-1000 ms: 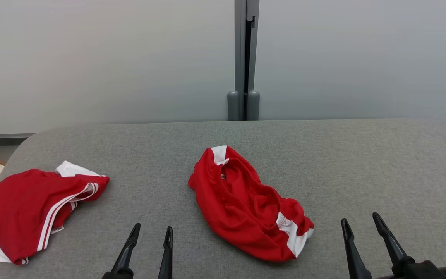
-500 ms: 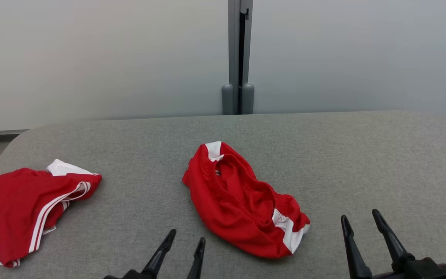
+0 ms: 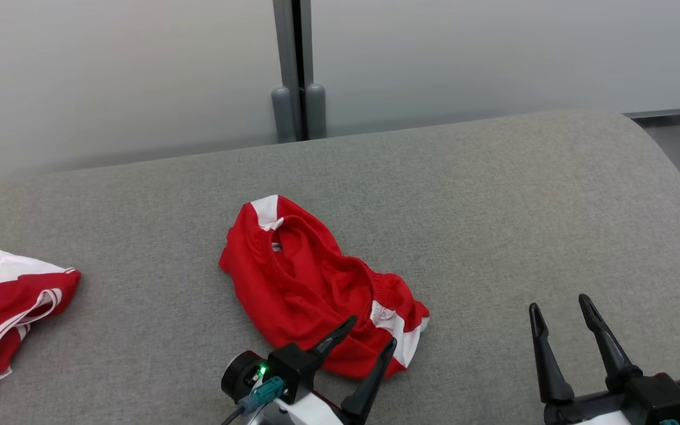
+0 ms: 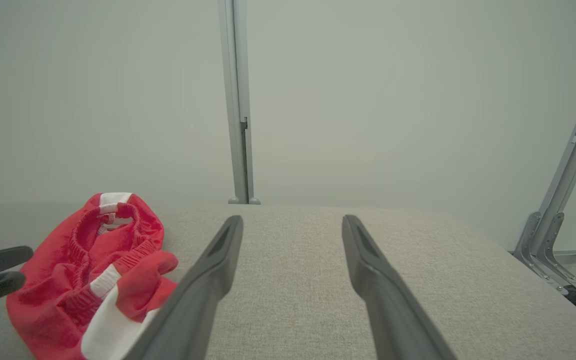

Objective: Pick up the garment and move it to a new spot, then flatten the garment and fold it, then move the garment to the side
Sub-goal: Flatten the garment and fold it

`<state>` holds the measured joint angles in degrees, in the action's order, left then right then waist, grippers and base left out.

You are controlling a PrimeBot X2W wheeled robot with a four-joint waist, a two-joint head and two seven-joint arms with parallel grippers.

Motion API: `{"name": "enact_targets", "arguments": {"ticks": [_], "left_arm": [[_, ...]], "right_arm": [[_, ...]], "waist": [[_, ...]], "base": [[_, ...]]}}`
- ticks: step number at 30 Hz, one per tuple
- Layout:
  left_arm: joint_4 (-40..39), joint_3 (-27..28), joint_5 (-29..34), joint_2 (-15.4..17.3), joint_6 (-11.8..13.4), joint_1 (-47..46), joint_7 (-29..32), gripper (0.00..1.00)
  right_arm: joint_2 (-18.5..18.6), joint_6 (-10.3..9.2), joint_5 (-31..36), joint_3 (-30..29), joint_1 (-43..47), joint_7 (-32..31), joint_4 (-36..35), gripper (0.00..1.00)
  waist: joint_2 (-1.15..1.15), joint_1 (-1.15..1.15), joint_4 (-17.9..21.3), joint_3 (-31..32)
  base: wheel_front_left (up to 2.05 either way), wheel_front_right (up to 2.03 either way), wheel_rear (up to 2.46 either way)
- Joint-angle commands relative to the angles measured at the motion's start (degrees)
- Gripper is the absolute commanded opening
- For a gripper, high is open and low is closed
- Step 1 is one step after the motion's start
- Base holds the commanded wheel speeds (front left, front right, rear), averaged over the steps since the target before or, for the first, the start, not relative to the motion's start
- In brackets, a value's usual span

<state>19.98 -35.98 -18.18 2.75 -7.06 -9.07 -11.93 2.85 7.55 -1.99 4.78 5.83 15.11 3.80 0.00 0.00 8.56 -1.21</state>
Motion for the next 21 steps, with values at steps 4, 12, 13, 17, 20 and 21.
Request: {"name": "enact_targets", "arguments": {"ticks": [4, 12, 13, 17, 20, 21], "left_arm": [[0.97, -1.77, -5.24, 0.25, 2.49, -4.22, 1.21, 1.0], [5.22, -3.36, -7.29, 0.26, 4.07, -9.07, 2.19, 1.0], [5.78, -3.35, -7.38, 0.25, 4.09, -9.4, 2.16, 1.0], [7.22, -2.95, -8.24, 0.25, 4.38, -10.4, 1.98, 1.0], [7.42, -2.83, -9.17, 0.24, 4.39, -10.23, 1.76, 1.0], [7.42, -2.72, -9.83, 0.26, 4.46, -9.94, 1.88, 1.0]], "right_arm": [[0.08, -0.12, -0.4, 0.45, -1.72, 0.07, -0.11, 1.0], [0.08, -0.12, -0.9, -0.19, -3.75, 0.07, -0.52, 1.0], [0.08, -0.12, -0.95, -0.37, -3.94, 0.07, -0.55, 1.0], [0.07, -0.12, -1.11, -0.77, -4.68, 0.07, -0.74, 1.0], [0.07, -0.12, -1.33, -1.01, -4.82, 0.07, -0.94, 1.0], [0.07, -0.12, -1.4, -1.1, -4.78, 0.07, -0.97, 1.0]], "waist": [[0.0, 0.0, 3.34, -3.12], [0.0, 0.0, 5.51, -6.28], [0.0, 0.0, 5.63, -6.57], [0.0, 0.0, 5.91, -7.49], [0.0, 0.0, 5.87, -7.83], [0.0, 0.0, 5.83, -7.88]], "base": [[0.0, 0.0, 0.0], [0.0, 0.0, 0.0], [0.0, 0.0, 0.0], [0.0, 0.0, 0.0], [0.0, 0.0, 0.0], [0.0, 0.0, 0.0]]}}
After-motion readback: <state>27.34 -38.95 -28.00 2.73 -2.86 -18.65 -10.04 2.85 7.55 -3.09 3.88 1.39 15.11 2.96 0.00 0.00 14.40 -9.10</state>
